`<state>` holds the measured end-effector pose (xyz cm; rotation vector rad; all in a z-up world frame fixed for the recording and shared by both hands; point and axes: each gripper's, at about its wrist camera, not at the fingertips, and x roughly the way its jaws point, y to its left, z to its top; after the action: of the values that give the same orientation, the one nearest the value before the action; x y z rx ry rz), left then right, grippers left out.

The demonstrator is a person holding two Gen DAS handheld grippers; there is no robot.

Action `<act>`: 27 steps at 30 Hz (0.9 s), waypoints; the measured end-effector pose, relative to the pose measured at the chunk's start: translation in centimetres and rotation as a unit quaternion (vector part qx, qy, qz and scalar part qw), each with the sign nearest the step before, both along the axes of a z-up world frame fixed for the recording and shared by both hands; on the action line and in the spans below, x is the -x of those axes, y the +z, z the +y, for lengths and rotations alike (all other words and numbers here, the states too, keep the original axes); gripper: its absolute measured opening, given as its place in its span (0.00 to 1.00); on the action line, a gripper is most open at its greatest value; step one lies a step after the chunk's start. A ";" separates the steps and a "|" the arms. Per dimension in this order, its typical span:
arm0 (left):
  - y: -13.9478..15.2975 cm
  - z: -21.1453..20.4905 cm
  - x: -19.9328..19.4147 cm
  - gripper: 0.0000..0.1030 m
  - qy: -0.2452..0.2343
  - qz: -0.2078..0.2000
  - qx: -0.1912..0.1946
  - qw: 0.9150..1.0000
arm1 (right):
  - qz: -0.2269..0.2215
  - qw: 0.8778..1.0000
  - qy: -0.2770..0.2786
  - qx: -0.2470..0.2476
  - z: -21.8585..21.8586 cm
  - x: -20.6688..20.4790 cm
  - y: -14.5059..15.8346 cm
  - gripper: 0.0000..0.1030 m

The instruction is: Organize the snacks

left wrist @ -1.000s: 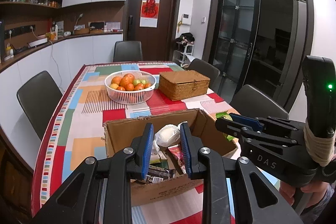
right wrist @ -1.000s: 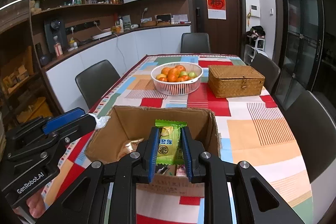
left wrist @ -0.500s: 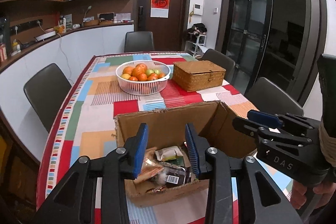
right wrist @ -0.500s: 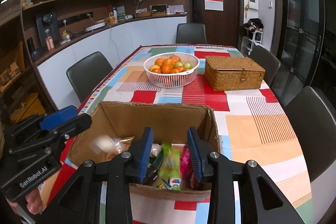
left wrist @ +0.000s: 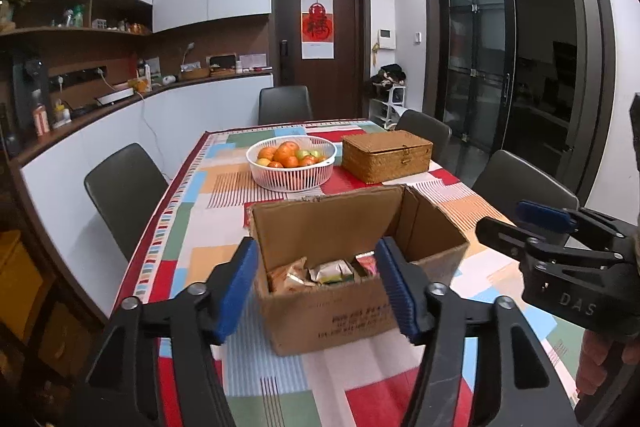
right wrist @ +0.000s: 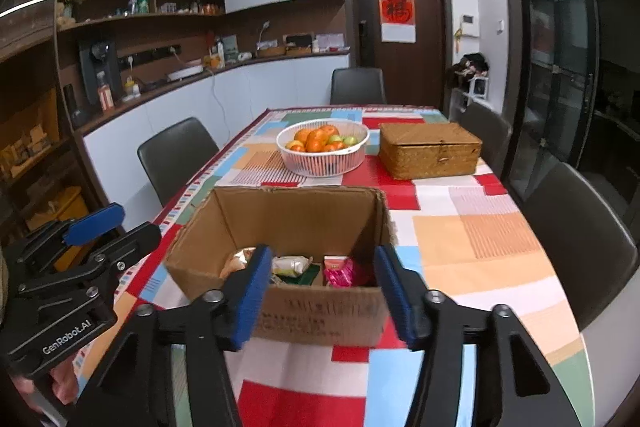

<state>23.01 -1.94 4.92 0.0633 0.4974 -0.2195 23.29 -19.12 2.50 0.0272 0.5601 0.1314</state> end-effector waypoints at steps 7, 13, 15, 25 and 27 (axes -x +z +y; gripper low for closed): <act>0.2 0.3 4.0 0.77 0.018 0.000 -0.002 1.000 | -0.025 0.999 -0.013 0.017 0.0 5.1 0.6 0.70; 0.6 1.2 7.2 0.87 0.036 -0.005 0.012 0.999 | -0.041 0.999 -0.021 0.028 0.2 8.3 0.9 0.74; 0.8 1.5 8.2 0.91 0.040 -0.009 0.014 0.999 | -0.044 0.998 -0.024 0.033 0.2 9.2 1.0 0.74; 1.3 2.0 11.7 0.98 0.053 -0.027 0.008 0.998 | -0.057 0.997 -0.024 0.035 0.7 12.2 1.4 0.78; 1.3 2.1 12.3 1.00 0.052 -0.030 0.006 0.998 | -0.058 0.997 -0.025 0.033 0.7 12.7 1.4 0.78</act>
<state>10.73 0.14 6.25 0.0316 0.4383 -0.1174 10.61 -18.38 3.90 -0.0311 0.4469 0.0651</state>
